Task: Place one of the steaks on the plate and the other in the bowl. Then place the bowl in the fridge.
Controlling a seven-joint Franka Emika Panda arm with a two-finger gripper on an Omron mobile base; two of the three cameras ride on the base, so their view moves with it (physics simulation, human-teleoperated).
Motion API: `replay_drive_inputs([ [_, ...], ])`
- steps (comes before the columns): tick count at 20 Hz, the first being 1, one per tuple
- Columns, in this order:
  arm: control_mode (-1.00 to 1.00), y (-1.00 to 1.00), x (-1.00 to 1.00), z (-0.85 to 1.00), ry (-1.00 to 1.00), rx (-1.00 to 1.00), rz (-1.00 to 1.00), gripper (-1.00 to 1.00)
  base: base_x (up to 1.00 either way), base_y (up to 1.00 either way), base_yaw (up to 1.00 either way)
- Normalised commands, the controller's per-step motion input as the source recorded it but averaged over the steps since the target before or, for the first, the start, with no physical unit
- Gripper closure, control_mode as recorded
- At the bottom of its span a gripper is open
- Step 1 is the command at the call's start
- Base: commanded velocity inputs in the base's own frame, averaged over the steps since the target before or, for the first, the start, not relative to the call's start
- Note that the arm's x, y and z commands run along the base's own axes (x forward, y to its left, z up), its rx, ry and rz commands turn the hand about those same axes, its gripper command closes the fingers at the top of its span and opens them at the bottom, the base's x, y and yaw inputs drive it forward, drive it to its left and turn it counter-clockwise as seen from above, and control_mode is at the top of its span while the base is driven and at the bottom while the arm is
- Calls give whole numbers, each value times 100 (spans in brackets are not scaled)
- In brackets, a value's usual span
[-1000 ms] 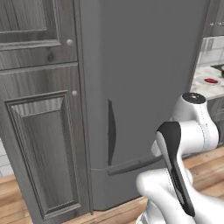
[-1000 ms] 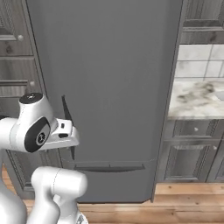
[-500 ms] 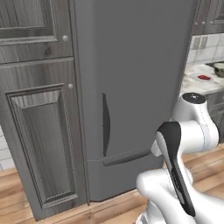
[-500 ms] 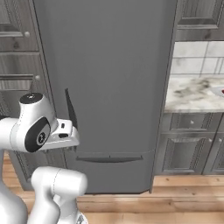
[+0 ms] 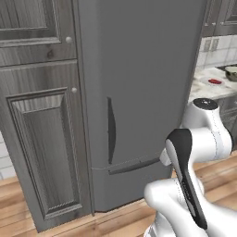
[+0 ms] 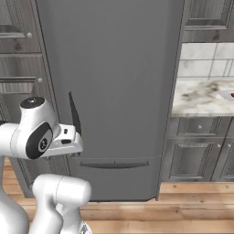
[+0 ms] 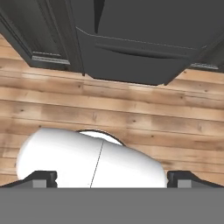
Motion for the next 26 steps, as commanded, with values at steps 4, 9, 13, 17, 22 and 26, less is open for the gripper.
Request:
replay_drive_inputs([
  [4, 100, 0, 0, 0, 0, 0, 0, -100, 0, 50, 7],
  [9, 100, 0, 0, 0, 0, 0, 0, -100, 23, 31, 25],
  [13, 100, 0, 0, 0, 0, 0, 0, -100, 15, 14, 27],
  [17, -100, 0, 0, 0, 0, 0, 0, -100, 0, 0, 1],
  [22, -100, 16, 32, -21, -20, 2, -4, -100, 0, 0, 0],
  [26, -100, 48, 52, -22, -24, 6, -17, -100, 0, 0, 0],
])
